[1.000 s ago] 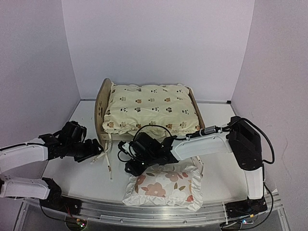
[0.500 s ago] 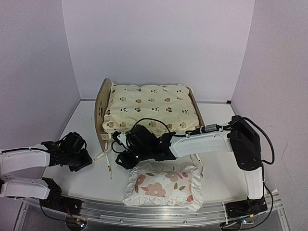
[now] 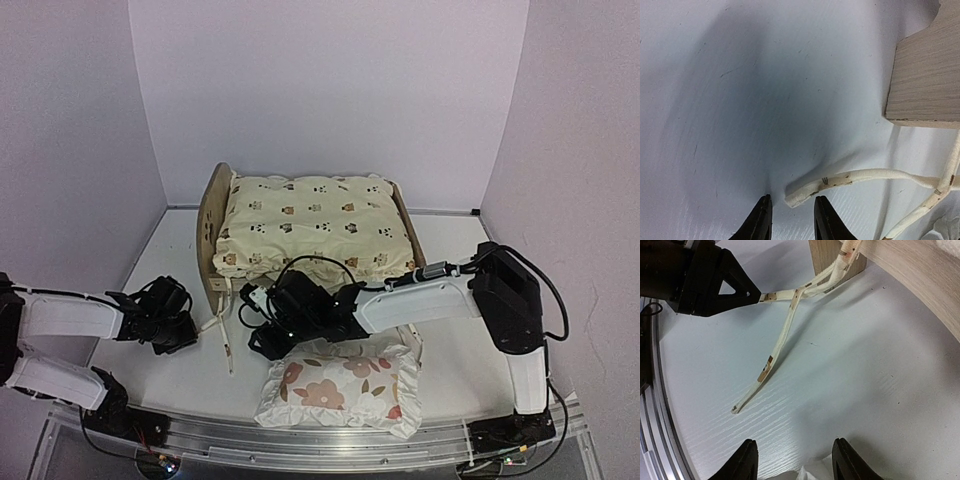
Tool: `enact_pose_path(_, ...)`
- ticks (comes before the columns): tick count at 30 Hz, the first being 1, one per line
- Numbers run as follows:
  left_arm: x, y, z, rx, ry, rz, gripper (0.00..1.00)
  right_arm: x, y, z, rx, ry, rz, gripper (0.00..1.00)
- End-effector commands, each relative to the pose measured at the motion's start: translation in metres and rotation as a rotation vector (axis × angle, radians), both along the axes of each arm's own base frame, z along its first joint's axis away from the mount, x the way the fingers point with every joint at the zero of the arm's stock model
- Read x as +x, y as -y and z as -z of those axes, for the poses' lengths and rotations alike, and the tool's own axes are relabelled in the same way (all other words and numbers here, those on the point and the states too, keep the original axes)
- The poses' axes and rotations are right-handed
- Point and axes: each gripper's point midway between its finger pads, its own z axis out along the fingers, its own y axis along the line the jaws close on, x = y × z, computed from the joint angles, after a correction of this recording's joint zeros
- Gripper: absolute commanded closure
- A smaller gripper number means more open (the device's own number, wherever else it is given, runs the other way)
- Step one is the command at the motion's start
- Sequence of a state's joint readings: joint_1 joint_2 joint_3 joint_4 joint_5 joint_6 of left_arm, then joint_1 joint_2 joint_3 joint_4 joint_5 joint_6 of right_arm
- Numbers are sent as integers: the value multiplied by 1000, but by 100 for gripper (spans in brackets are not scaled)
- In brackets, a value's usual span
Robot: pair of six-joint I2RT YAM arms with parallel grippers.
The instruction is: Set up the pet bed
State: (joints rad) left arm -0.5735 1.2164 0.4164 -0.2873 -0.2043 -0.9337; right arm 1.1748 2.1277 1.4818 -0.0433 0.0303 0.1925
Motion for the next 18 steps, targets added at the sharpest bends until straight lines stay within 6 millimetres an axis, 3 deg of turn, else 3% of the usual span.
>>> enact_pose_path(1,11,3,-1,18,25,0,72,1,-2,-16,41,25,5,48)
enact_pose_path(8,14,5,7,21,14,-2,81,1,-1,-16,39,27,0,48)
enact_pose_path(14,13,9,8,9,7,15,99,1,1,-16,34,36,-1,48)
enact_pose_path(18,10,6,6,15,-3,8,98,2,1,-17,34,40,-1,48)
